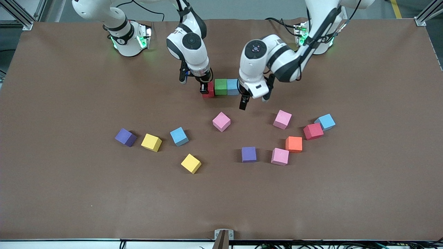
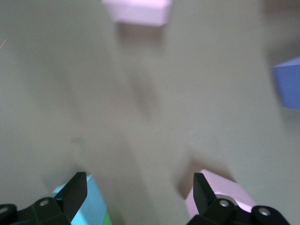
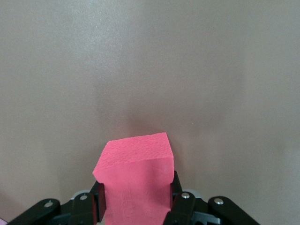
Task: Arrange 11 blocks into digit 3
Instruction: 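Open both grippers and move the left gripper to a pink cube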
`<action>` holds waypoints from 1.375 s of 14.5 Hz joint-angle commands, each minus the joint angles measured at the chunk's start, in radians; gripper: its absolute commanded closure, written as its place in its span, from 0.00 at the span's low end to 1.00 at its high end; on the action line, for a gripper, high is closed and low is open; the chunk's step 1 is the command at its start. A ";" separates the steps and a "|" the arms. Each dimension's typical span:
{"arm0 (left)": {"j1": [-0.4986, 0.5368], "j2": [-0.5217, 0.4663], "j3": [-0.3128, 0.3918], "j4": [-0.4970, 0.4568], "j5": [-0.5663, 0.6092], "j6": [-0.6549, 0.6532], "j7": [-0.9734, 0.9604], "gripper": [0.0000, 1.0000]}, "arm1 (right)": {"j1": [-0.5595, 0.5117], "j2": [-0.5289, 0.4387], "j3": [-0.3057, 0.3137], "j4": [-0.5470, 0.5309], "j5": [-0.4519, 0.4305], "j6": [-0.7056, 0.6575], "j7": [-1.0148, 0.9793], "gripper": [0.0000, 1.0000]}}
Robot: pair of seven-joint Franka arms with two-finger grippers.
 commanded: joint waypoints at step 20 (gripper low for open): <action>0.315 -0.145 -0.014 -0.232 0.016 0.080 1.847 0.00 | 0.016 -0.102 -0.014 0.019 0.010 -0.165 -0.102 0.00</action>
